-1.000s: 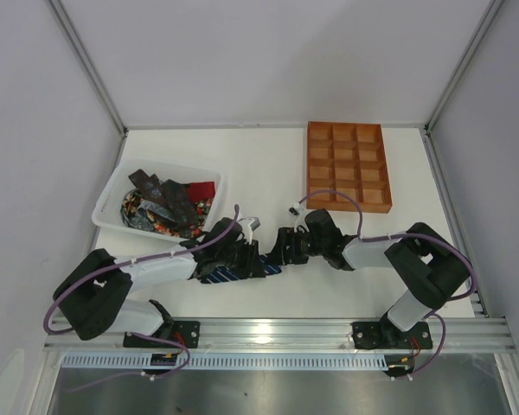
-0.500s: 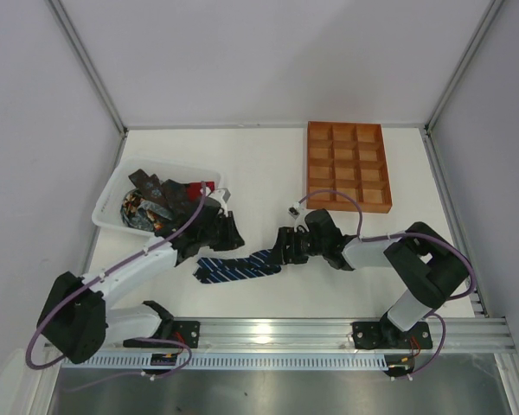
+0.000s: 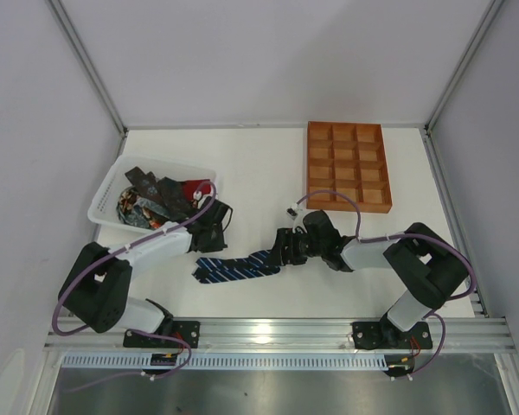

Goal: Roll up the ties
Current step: Roll the tie

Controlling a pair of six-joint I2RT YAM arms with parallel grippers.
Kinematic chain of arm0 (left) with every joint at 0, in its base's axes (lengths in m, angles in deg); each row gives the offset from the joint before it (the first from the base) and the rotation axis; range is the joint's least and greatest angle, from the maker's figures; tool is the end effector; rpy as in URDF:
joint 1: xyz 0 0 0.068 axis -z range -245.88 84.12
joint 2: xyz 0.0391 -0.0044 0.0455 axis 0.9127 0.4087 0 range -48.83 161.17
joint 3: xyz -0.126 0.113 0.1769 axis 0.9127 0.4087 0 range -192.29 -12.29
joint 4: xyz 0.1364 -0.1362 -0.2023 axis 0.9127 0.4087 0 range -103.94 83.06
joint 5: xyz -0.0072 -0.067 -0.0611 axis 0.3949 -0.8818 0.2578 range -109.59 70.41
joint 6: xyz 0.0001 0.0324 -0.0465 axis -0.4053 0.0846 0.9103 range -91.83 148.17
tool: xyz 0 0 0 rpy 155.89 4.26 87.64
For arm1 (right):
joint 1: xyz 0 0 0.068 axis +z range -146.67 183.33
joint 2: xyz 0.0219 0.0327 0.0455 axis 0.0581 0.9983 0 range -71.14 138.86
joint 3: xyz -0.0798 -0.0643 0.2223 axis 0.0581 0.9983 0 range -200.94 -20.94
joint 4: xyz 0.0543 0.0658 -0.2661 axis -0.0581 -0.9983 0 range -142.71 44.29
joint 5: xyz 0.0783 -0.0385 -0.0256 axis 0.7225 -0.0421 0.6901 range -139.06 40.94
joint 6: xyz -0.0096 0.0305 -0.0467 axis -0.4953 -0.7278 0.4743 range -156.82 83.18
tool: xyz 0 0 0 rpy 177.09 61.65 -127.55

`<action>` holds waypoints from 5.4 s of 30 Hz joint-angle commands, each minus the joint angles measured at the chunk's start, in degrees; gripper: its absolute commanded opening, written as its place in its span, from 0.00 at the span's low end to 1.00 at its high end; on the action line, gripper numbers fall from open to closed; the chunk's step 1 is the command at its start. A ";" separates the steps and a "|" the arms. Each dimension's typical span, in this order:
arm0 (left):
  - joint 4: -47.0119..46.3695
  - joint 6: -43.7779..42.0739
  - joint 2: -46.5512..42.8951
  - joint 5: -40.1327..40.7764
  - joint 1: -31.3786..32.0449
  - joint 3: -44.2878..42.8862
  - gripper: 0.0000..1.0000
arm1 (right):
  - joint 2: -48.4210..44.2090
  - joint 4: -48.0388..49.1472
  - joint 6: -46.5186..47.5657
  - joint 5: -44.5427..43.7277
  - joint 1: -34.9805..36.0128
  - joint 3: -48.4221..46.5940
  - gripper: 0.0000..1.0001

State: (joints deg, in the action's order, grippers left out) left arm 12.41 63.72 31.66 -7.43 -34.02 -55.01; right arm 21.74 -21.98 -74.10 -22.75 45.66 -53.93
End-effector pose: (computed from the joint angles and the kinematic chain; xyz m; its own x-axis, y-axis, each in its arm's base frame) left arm 0.2387 -0.1385 0.1294 -0.8763 -0.1247 -0.4653 -0.0882 0.9911 -0.0995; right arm 0.2134 0.2181 0.0852 -0.8730 -0.0605 -0.4840 -0.4265 0.5763 0.6971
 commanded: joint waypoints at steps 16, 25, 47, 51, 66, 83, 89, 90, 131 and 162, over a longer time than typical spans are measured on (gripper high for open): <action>5.46 5.23 -9.64 2.42 3.03 6.86 0.01 | 1.34 0.00 1.07 -1.34 0.48 0.74 0.67; 6.08 7.69 -14.31 0.32 6.55 9.58 0.01 | 1.95 0.27 0.98 -1.17 0.48 0.83 0.67; -8.40 6.11 -19.05 -14.15 9.19 7.47 0.18 | 2.13 -0.96 3.35 0.77 0.56 -0.75 0.67; -16.40 6.55 -16.60 -17.43 9.98 9.49 0.15 | 2.13 -0.70 4.40 2.08 0.56 -1.11 0.67; -22.66 8.48 -8.94 -19.02 13.93 11.51 0.10 | -1.30 -6.85 12.31 3.57 0.92 -3.74 0.63; -18.97 8.04 -11.23 -14.72 13.93 13.10 0.11 | -3.41 -9.93 10.65 4.28 4.96 -9.37 0.63; -16.78 8.31 -14.12 -12.34 14.02 14.59 0.12 | -4.11 -11.15 10.21 2.70 7.59 -11.30 0.62; -16.59 8.39 -14.65 -12.25 14.02 14.86 0.12 | -4.11 -11.16 10.03 2.35 8.03 -11.48 0.63; -19.75 8.48 -9.57 -11.64 15.86 12.23 0.12 | -6.04 -12.83 4.85 -4.16 9.35 -10.95 0.61; -9.92 8.48 -14.30 -3.20 18.51 12.31 0.32 | -13.25 -17.22 4.32 -8.99 10.67 -7.43 0.61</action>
State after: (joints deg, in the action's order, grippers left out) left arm -0.51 72.68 20.27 -13.16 -14.66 -43.65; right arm 8.45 -39.66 -69.40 -30.31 55.36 -59.22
